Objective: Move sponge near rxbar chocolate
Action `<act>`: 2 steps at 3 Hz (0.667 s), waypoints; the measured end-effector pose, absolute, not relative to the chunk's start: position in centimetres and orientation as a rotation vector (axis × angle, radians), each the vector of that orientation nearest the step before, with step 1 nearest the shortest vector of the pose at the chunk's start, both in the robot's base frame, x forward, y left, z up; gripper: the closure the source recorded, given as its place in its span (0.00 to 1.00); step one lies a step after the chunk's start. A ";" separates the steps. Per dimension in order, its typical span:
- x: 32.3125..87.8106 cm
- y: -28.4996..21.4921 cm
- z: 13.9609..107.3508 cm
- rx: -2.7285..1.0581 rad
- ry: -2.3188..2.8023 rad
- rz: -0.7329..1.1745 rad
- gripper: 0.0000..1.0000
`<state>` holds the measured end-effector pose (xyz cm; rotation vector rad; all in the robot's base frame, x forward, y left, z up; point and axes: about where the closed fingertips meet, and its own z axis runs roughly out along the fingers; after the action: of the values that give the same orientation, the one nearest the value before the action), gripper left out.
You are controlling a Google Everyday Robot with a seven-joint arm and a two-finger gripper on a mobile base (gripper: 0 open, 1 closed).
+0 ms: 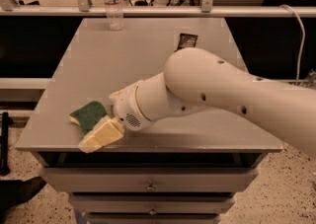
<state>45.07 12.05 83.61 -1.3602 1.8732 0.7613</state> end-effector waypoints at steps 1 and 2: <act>45.0 12.9 82.8 -1.330 1.877 0.778 0.42; 44.8 13.1 82.3 -1.299 1.887 0.780 0.64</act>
Offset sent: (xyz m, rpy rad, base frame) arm -0.0025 0.0085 -0.0218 0.0460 0.0321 -0.0760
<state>44.80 13.07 82.35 -1.2990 1.8872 0.7799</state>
